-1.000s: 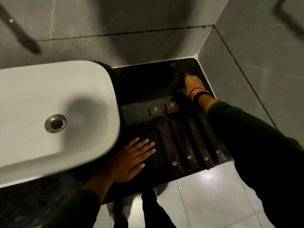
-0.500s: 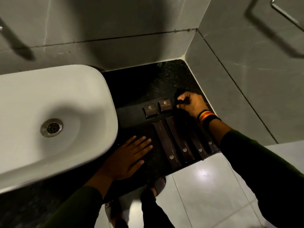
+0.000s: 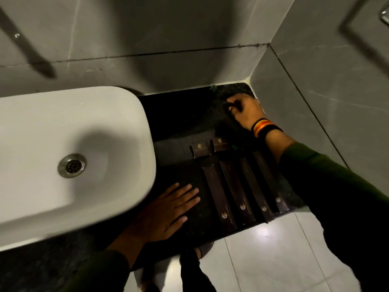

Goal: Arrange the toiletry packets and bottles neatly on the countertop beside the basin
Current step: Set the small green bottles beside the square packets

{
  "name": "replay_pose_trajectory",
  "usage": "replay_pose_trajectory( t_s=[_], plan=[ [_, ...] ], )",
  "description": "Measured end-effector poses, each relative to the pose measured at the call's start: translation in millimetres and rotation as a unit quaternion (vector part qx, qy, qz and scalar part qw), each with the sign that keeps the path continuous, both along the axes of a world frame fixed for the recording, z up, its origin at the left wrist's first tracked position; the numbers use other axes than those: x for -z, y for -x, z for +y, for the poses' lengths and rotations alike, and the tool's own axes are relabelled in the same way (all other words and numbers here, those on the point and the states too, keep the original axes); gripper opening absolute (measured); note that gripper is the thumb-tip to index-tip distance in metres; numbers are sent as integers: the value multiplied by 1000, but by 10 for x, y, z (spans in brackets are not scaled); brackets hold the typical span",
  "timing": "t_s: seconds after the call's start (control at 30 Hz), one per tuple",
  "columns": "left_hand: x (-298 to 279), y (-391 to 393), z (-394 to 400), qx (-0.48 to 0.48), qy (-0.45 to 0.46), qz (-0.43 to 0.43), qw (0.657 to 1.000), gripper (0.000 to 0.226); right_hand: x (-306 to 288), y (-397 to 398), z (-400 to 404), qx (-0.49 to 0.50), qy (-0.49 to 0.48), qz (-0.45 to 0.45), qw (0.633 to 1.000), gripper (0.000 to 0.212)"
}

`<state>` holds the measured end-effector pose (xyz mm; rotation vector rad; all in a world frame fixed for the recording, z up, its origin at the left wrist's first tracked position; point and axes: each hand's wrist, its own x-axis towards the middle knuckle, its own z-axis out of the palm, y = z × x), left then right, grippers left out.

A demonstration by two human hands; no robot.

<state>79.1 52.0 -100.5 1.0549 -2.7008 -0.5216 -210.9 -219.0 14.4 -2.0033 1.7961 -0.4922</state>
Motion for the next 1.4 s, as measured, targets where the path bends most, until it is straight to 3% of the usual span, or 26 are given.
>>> replay_pose_trajectory(
  t_s=[0.2, 0.33, 0.5, 0.57, 0.67, 0.8, 0.87, 1.0, 1.4],
  plan=[
    [-16, 2, -1, -1, -9, -16, 1000, 65, -16, -319, -657, -140, -47, 195, 970, 57],
    [-22, 3, 18, -1, -17, -35, 999, 66, 104, -463, -926, -222, -77, 244, 941, 75],
    [-32, 8, 16, -2, -18, -26, 999, 66, 234, -540, -874, -192, -35, 295, 935, 40],
    [-27, 9, 15, -1, -17, -20, 1000, 66, 198, -542, -766, -190, -20, 305, 933, 36],
    [-6, 9, 14, -2, -14, -9, 1000, 66, 95, -406, -554, -140, -38, 260, 955, 34],
    [25, 4, 14, 2, -3, 0, 1000, 66, 9, 42, -280, 19, -51, 79, 995, 30],
    [33, 0, 13, 3, 1, 13, 1000, 66, 66, 349, -82, 98, -70, -4, 993, 28],
    [61, -12, -3, 9, 3, 32, 999, 64, 162, 768, 441, 149, -99, -120, 976, 29],
    [82, -26, 6, 11, 25, 13, 1000, 65, 391, 783, 864, 190, -107, -88, 972, 36]
  ],
)
